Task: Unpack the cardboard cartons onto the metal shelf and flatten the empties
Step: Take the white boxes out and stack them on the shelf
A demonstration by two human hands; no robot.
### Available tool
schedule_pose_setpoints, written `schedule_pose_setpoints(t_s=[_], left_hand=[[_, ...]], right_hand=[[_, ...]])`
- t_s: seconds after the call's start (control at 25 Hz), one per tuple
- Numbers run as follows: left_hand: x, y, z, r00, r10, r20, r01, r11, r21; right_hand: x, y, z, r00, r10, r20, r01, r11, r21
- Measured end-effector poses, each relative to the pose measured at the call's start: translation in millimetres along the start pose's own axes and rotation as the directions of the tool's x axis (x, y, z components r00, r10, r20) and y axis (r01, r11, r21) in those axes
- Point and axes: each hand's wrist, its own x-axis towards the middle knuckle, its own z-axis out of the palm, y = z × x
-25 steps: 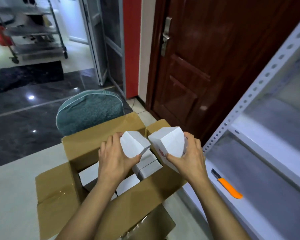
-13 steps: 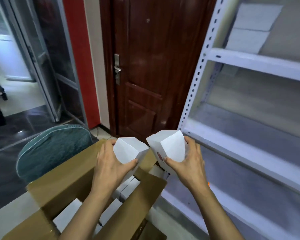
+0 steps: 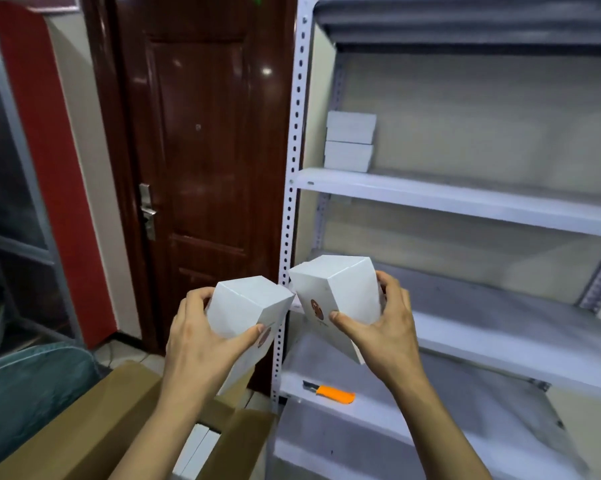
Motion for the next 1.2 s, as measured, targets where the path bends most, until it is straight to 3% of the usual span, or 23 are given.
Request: schedule_pose_setpoints(t_s=[0.48, 0.92, 1.2], left_hand=[[52.8, 129.7, 39.6, 0.983, 0.154, -0.104, -0.167, 0.978, -0.129], [89.4, 229.8, 94.6, 0.927, 0.313, -0.209, -0.343, 0.931, -0.128], [105.8, 281.4, 145.2, 0.896, 0.356, -0.264, -0.399, 0.907, -0.133]], right_hand=[[79.5, -27.4, -114.4, 0.969, -0.123, -0.216, 0.138, 0.989, 0.056], [165.5, -16.8, -196.1, 0.899, -0.206, -0.386, 0.229, 0.973, 0.016], [213.4, 10.8, -225.4, 0.894, -0.188, -0.408, 0.216, 0.976, 0.024]])
